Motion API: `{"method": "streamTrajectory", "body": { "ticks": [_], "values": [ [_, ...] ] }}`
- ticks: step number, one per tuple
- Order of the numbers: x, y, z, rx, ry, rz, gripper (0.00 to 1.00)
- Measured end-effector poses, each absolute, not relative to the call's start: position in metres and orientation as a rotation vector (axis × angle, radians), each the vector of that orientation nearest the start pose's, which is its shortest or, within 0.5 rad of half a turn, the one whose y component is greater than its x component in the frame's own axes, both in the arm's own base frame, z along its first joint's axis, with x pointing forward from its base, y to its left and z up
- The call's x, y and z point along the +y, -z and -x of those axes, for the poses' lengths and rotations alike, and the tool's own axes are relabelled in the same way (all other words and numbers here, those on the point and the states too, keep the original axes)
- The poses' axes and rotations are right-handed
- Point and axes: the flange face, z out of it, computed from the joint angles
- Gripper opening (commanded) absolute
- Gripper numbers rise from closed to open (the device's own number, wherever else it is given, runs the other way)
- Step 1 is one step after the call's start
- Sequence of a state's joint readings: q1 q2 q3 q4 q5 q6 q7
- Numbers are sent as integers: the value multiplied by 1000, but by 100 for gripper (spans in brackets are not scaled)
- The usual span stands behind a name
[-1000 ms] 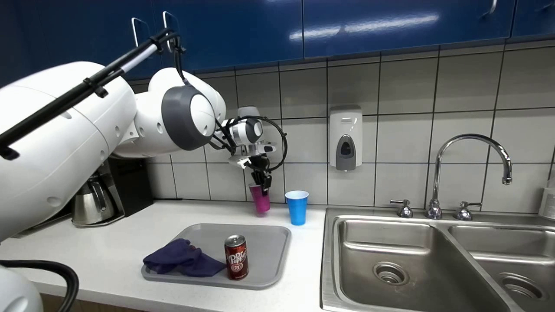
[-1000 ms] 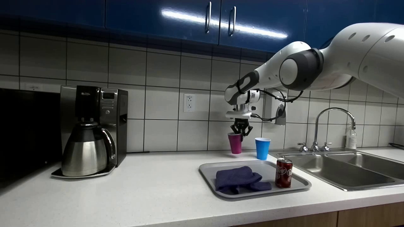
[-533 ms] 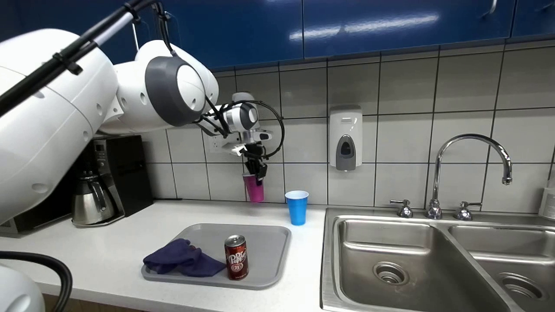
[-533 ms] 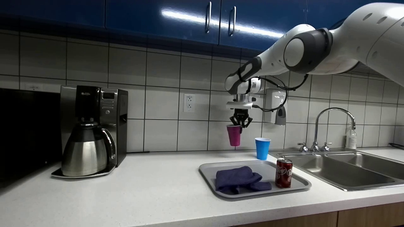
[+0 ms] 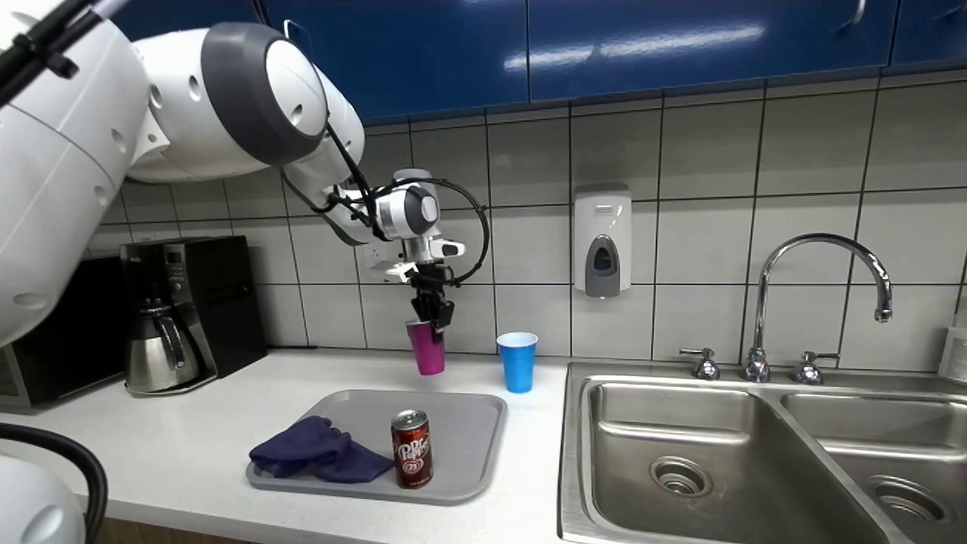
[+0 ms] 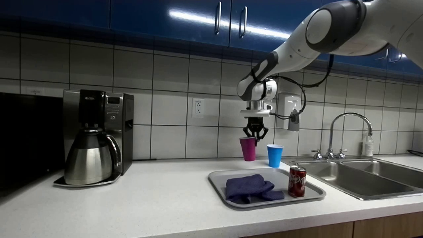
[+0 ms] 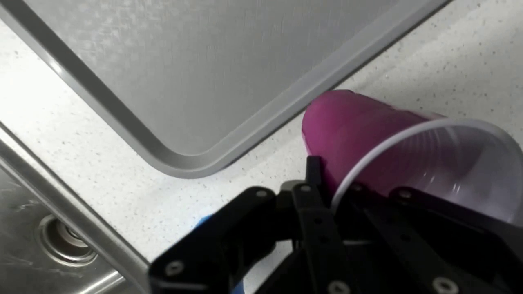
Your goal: Put the cups on the try
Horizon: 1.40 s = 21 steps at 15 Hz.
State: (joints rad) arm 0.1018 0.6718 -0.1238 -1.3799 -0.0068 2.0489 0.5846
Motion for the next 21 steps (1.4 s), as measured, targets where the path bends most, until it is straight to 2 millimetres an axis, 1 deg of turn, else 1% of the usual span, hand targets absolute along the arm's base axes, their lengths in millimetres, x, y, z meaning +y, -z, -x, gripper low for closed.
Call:
{"method": "streamTrajectory", "body": {
  "ticks": [4,7,9,11,16,21],
  "values": [
    [23,-312,-693,823,-22,3121,1],
    [38,-310,-666,777,-60,3136,1],
    [43,-309,-650,745,-82,3139,1],
    [47,-305,-639,698,-88,3143,1],
    [55,-289,-623,578,-77,3154,1],
    [65,-275,-616,497,-3,3172,1]
  ]
}}
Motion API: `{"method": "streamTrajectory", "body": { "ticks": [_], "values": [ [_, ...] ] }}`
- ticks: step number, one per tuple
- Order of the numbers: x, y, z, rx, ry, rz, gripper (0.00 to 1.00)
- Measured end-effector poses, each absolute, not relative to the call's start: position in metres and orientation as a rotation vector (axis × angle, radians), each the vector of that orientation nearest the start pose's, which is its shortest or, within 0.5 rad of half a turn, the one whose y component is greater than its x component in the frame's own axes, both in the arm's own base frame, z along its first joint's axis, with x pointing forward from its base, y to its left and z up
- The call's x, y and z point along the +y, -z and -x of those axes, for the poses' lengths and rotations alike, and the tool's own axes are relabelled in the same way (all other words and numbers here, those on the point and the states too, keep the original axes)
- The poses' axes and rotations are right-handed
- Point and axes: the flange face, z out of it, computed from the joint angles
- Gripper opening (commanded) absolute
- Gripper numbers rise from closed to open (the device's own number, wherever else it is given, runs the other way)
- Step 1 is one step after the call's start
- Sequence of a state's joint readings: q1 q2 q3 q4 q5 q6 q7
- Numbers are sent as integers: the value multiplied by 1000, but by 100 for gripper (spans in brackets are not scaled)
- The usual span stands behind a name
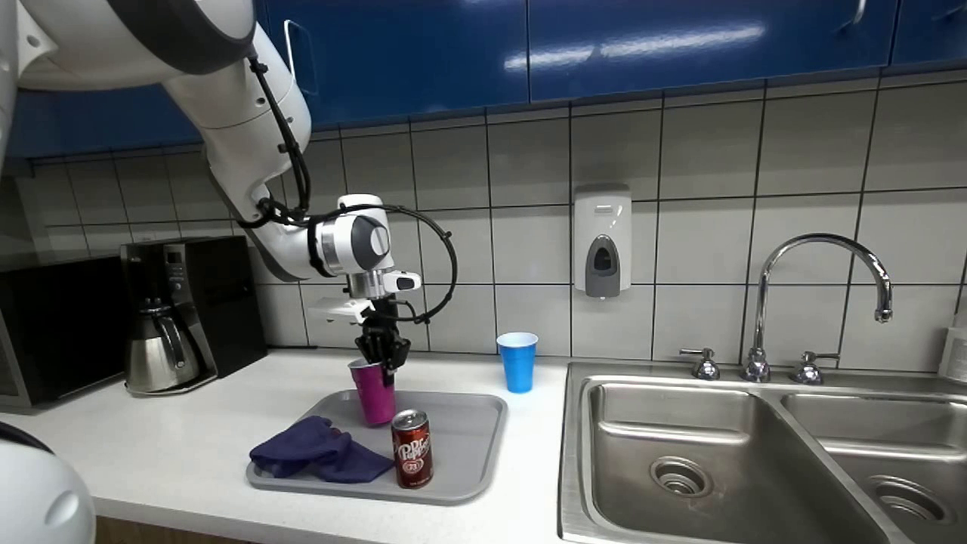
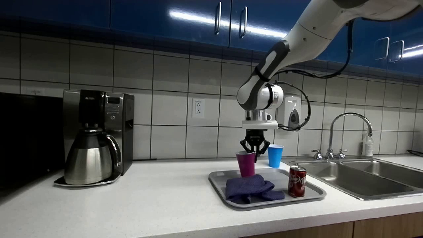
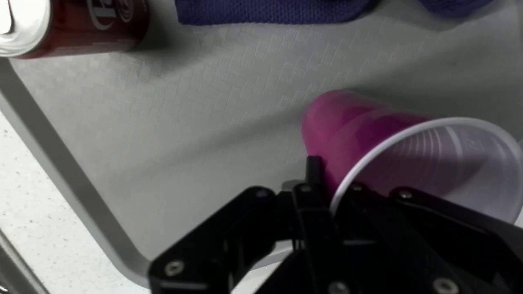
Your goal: Put the cups on the try
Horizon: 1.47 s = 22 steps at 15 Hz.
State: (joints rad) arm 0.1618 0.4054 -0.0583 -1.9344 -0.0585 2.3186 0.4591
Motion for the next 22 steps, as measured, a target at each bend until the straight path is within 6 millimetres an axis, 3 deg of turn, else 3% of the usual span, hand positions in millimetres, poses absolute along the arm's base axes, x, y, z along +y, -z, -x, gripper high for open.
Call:
{"method": "streamTrajectory", "body": {
  "ticks": [8,9,11,19,22],
  "values": [
    [71,-269,-613,456,54,3168,1],
    [71,-269,-613,456,54,3168,30],
    [71,-268,-612,457,53,3168,37],
    [69,-269,-610,459,49,3168,96],
    [69,-272,-610,460,57,3167,100]
  ]
}}
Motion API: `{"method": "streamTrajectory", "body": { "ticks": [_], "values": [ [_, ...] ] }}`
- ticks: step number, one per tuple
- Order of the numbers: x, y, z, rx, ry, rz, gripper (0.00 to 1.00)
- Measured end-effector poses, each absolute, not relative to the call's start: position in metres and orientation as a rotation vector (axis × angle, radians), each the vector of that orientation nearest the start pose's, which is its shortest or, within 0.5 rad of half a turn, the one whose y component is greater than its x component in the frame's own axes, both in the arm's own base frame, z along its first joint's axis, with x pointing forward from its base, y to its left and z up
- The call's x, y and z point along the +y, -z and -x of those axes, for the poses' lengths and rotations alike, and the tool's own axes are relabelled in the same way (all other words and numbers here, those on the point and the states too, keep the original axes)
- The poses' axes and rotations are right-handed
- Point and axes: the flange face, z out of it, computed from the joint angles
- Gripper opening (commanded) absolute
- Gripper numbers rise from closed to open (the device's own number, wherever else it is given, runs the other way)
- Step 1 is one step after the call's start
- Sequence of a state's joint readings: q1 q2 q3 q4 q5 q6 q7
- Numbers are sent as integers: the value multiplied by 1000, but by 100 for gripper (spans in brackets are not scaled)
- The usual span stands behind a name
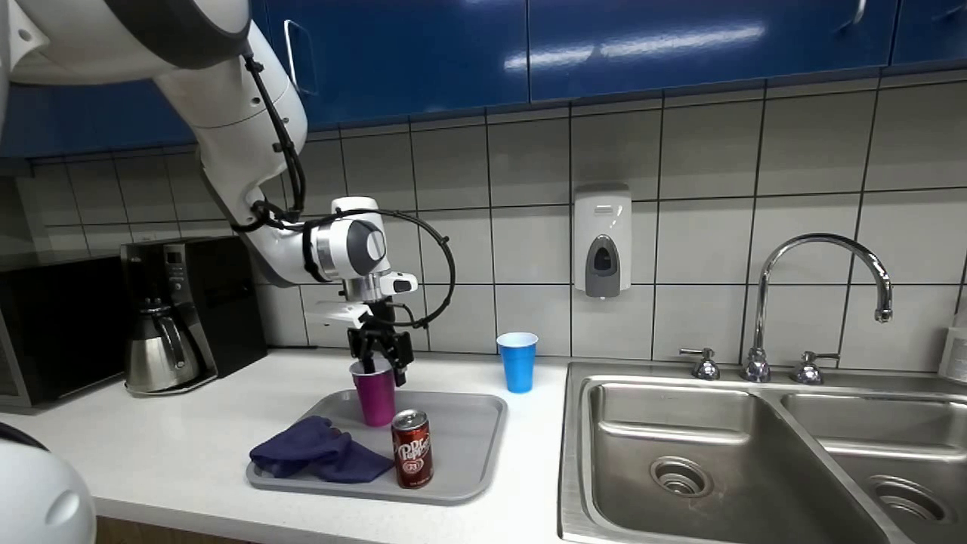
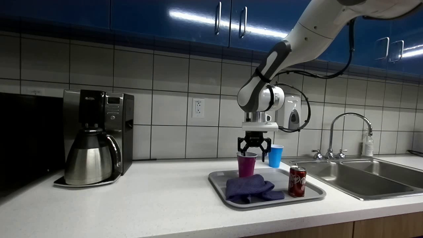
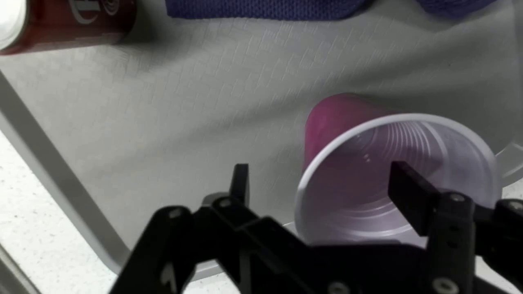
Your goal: Put the cups on the try
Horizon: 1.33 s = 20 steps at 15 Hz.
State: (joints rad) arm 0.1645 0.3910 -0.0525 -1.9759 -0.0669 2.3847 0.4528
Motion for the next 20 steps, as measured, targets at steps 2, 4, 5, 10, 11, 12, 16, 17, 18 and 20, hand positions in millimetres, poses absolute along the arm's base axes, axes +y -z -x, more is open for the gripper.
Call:
{"method": "streamTrajectory", "body": {
  "ticks": [2,4,5,10,11,12,16,17,18,20],
  "values": [
    [69,-277,-611,460,69,3164,100],
    [69,-285,-611,461,86,3159,100],
    [69,-289,-612,463,96,3157,100],
    [62,-315,-613,482,145,3143,100],
    [59,-320,-612,488,149,3142,100],
    [57,-325,-612,494,150,3140,100],
    [42,-341,-616,537,169,3135,100],
    [35,-344,-618,555,175,3132,100],
    [27,-347,-621,576,182,3130,100],
    [9,-351,-627,625,190,3126,100]
  ]
}}
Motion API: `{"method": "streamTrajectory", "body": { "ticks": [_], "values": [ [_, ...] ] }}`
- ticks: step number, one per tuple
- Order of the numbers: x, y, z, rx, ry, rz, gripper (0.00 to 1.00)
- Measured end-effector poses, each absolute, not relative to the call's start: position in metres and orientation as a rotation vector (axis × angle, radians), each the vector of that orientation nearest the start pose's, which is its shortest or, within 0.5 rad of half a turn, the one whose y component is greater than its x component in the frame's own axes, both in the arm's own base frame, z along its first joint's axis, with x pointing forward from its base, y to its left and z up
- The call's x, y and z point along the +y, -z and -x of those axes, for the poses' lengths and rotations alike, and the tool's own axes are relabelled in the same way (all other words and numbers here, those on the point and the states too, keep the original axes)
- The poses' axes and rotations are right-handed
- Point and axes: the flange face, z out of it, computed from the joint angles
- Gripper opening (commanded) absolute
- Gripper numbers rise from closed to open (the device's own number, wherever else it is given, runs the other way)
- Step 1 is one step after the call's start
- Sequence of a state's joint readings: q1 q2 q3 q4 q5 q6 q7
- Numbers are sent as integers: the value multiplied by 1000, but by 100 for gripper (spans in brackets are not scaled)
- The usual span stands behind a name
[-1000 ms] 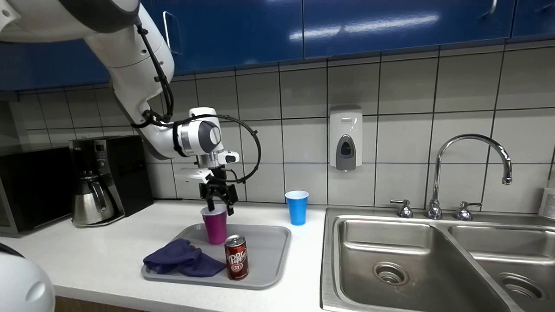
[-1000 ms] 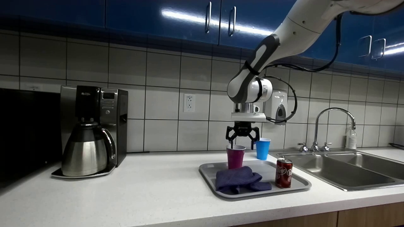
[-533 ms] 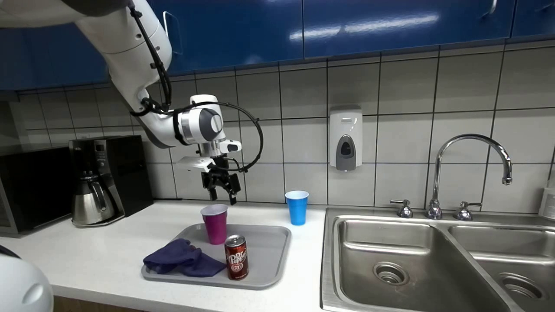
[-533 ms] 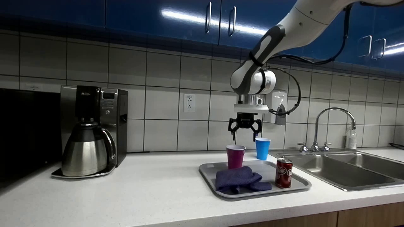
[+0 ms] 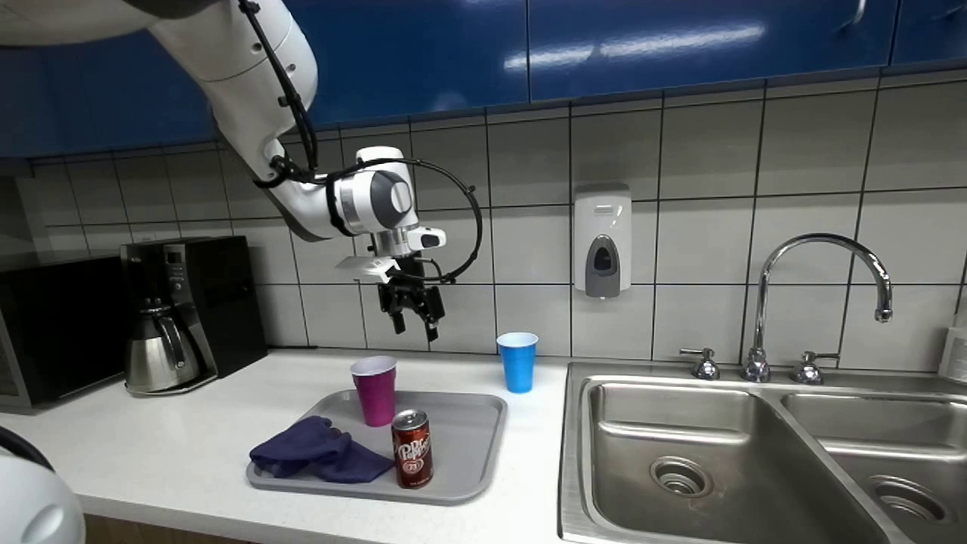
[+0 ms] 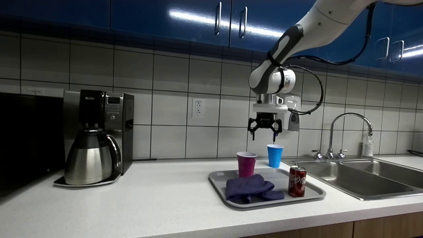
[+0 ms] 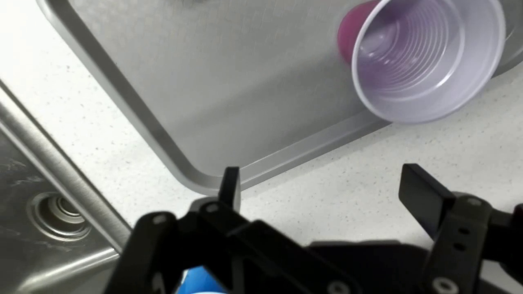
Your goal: Put the cups on the try
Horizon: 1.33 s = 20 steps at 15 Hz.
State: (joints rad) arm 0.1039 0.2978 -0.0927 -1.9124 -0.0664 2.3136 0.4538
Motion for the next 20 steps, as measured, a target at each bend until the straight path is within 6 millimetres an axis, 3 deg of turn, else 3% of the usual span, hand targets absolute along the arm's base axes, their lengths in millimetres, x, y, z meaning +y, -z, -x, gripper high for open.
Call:
{"method": "streamTrajectory", "body": {
  "ticks": [5,10,20],
  "values": [
    [-42,-354,-654,774,228,3114,100],
    [-83,-343,-681,936,236,3104,100],
    [-129,-328,-721,1223,239,3063,100]
  ]
}}
